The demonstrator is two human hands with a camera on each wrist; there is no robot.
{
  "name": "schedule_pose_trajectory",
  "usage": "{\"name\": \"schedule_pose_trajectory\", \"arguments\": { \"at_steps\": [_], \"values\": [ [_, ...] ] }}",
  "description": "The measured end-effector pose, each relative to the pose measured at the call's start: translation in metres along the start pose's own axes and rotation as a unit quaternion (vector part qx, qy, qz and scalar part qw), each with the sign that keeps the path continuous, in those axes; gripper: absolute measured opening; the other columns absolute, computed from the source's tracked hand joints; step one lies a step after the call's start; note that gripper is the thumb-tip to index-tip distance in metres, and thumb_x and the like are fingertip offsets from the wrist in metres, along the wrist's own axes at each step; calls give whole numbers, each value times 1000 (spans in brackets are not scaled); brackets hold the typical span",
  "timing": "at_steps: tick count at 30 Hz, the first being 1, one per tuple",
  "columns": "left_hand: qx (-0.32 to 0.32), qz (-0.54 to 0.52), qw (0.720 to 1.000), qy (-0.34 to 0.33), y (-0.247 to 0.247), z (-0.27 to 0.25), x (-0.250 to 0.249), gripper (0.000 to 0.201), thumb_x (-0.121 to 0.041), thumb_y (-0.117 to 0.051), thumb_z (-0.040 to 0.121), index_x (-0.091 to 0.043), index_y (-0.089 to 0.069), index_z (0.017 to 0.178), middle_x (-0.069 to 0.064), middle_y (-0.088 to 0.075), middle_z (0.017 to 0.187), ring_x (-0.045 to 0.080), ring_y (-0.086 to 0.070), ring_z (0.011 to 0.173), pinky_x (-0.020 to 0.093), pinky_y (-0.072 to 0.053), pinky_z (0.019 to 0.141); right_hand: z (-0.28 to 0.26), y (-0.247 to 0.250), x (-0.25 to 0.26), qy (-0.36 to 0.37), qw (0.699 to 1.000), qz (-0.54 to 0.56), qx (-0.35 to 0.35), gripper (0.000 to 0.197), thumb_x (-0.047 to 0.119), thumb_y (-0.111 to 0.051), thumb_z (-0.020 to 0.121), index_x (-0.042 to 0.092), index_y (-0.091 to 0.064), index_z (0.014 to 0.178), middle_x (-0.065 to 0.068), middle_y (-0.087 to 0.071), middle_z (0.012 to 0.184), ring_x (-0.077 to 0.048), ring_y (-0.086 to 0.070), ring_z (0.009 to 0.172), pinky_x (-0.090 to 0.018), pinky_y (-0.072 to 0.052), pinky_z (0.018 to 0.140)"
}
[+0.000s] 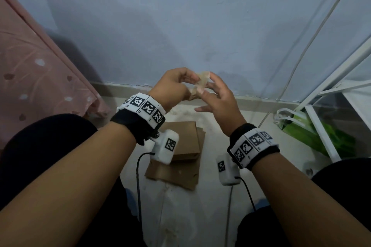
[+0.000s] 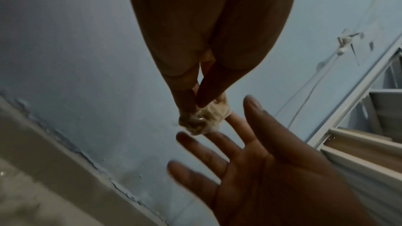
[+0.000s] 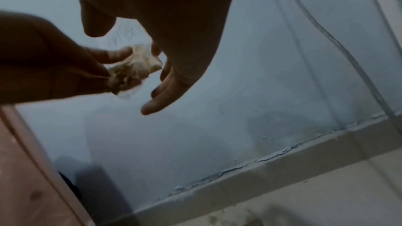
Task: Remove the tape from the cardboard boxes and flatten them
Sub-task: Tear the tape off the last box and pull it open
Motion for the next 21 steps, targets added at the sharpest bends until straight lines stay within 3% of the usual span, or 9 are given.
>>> {"name": "schedule_pose_trajectory", "arguments": {
  "at_steps": [3,6,9,12,13,15,17,19,21],
  "values": [
    [12,-32,999,16,-7,-3,3,41,29,-48,82,-9,-63,91,15,-66,107,28,-64,78,41,-57,75,2,17,9,3,997,47,-65,29,8,-67,96,10,-62,125,-17,-73,109,-29,-74,89,-40,-63,69],
    [11,-49,998,30,-8,-3,5,38,26,-56,83,-10,-62,92,10,-67,104,27,-67,76,46,-58,83,1,30,4,-20,993,51,-100,7,1,-66,94,-4,-67,98,-20,-68,80,-25,-69,68,-34,-61,63],
    [3,-56,998,36,-9,-4,5,28,14,-73,81,-9,-60,91,11,-66,102,28,-67,76,45,-60,78,1,34,-6,-70,990,43,-116,6,-2,-64,93,-4,-64,87,-21,-64,74,-23,-67,60,-33,-61,61],
    [3,-60,997,49,-19,-9,7,27,16,-71,81,-5,-60,92,16,-66,98,33,-65,80,57,-56,84,2,40,-22,-118,981,11,-153,14,-9,-57,90,-2,-63,78,-22,-66,71,-24,-68,54,-32,-59,56],
    [13,-58,997,49,-24,-11,5,27,18,-70,81,-4,-61,94,17,-66,98,33,-65,82,56,-55,87,1,49,-28,-127,975,-3,-182,19,-12,-54,88,-1,-61,74,-22,-65,69,-24,-66,50,-34,-59,55],
    [33,-42,998,27,-27,-13,-8,28,19,-66,83,-6,-63,94,15,-67,100,27,-65,88,38,-59,85,-2,81,-43,-142,953,-35,-265,22,-13,-49,87,-1,-62,74,-20,-63,72,-23,-65,44,-38,-59,54],
    [42,-54,998,1,-16,-15,-22,28,18,-65,84,-8,-66,95,15,-70,103,19,-68,92,23,-59,82,-11,122,-54,-168,924,-37,-342,21,-10,-47,89,-6,-67,94,-19,-67,75,-22,-67,45,-39,-61,54],
    [38,-92,995,-7,4,-16,-29,26,15,-67,85,-8,-68,97,16,-72,106,19,-71,97,28,-59,87,-15,138,-60,-186,916,7,-355,20,-12,-50,90,-9,-65,103,-20,-67,75,-20,-67,46,-32,-60,50],
    [7,-12,1000,-28,22,-14,-28,21,5,-72,85,-11,-72,97,14,-74,102,18,-73,89,35,-61,86,-10,124,-53,-168,933,52,-315,13,-14,-56,88,-4,-59,95,-20,-63,77,-20,-66,47,-30,-58,48]
  ]
}}
Point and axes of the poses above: each hand's wrist, its own z-axis towards the middle knuckle, its own y-axis out of the back of the hand, x = y × z, the point moved 10 cm from there along z, towards the middle knuckle
